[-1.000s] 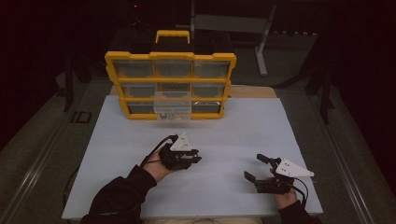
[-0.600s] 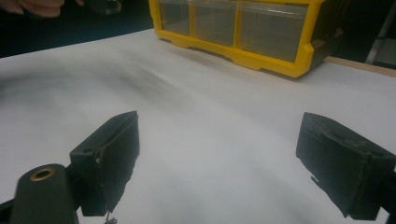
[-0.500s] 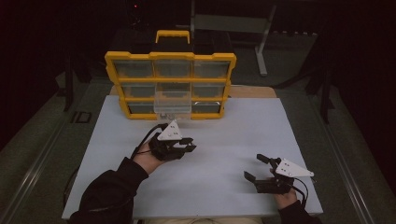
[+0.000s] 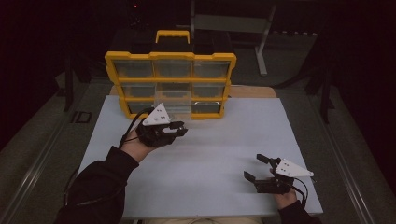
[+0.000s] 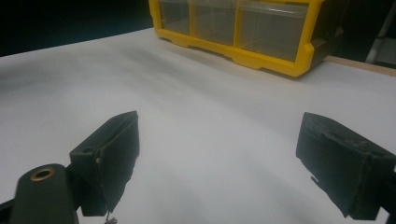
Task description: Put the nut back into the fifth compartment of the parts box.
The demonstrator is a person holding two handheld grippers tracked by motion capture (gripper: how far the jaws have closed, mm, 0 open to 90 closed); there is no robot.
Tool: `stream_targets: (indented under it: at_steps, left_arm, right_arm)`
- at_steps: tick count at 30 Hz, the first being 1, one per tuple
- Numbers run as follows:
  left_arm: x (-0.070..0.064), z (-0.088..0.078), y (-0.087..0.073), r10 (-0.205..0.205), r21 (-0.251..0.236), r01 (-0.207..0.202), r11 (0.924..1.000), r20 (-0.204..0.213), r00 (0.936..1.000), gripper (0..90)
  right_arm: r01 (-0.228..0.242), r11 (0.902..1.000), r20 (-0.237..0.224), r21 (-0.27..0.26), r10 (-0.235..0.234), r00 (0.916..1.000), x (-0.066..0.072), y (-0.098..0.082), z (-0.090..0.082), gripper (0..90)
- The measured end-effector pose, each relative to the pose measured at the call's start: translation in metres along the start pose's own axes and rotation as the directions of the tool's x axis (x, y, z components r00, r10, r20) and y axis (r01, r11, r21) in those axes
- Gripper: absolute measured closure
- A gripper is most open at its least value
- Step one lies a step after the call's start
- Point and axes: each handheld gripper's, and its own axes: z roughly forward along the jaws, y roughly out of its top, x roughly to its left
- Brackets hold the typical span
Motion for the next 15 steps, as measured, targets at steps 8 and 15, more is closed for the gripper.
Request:
stream_targets:
  at_steps: [8,15]
  left_arm:
    - [0.012,-0.010,0.012,-0.013,-0.034,0.011,0.9994,-0.055,0.9984,68.7]
    - [0.031,-0.017,0.024,-0.045,-0.070,0.036,0.9969,-0.121,0.9917,68.7]
  right_arm:
    - [0.000,1.0000,0.000,0.000,0.000,1.0000,0.000,0.000,0.000,13.7]
    - [-0.001,1.0000,0.000,0.002,0.001,1.0000,0.000,0.000,0.000,13.6]
